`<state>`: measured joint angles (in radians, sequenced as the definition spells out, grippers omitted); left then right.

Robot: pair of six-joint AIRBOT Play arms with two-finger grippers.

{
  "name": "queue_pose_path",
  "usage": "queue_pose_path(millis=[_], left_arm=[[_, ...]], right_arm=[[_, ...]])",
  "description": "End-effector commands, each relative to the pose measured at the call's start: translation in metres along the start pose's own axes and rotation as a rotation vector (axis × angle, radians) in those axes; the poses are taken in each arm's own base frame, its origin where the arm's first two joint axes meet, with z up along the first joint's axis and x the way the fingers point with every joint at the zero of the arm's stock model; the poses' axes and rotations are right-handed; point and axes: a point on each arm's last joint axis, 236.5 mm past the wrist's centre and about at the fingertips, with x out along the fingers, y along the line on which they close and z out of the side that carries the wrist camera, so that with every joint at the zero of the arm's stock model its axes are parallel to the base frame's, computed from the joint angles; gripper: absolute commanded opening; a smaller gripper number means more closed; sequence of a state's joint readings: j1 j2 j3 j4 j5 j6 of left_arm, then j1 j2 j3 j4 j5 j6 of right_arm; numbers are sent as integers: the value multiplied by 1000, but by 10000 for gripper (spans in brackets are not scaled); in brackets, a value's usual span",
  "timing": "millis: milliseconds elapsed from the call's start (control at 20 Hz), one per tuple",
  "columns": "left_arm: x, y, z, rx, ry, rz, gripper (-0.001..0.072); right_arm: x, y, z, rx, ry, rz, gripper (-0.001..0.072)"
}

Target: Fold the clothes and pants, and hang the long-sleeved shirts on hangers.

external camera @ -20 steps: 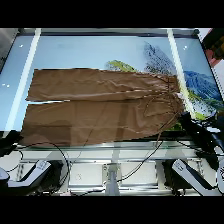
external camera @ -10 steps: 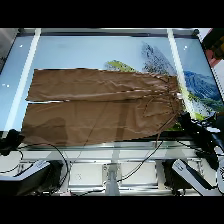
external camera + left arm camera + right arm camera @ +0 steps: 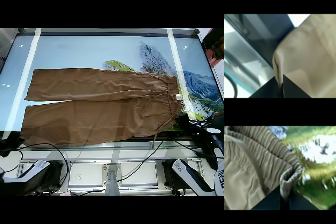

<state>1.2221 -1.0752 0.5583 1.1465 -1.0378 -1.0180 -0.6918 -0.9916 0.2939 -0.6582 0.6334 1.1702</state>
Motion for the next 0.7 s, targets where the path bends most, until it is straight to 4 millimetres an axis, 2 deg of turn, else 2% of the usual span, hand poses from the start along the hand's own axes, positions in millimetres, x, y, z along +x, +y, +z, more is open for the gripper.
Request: queue_pose_path(millis=[0,100,250,400,550,650], left_arm=[[-22,-14,12,72,-86,-11,17],[-29,-36,27,28,-162,-94,17],[-42,-66,45,-33,-248,-218,16],[-67,-99,70,-101,-367,-368,15],[-105,-133,103,-174,-518,-556,14],[-122,-145,119,-197,-579,-622,14]], right_arm=[[-20,25,0,7,-19,65,30],[-39,27,4,-15,-47,31,30],[-83,28,31,-67,-148,-73,30],[-118,60,57,-63,-236,-29,30],[-140,82,79,-24,-308,17,30],[-149,96,93,-1,-364,68,30]])
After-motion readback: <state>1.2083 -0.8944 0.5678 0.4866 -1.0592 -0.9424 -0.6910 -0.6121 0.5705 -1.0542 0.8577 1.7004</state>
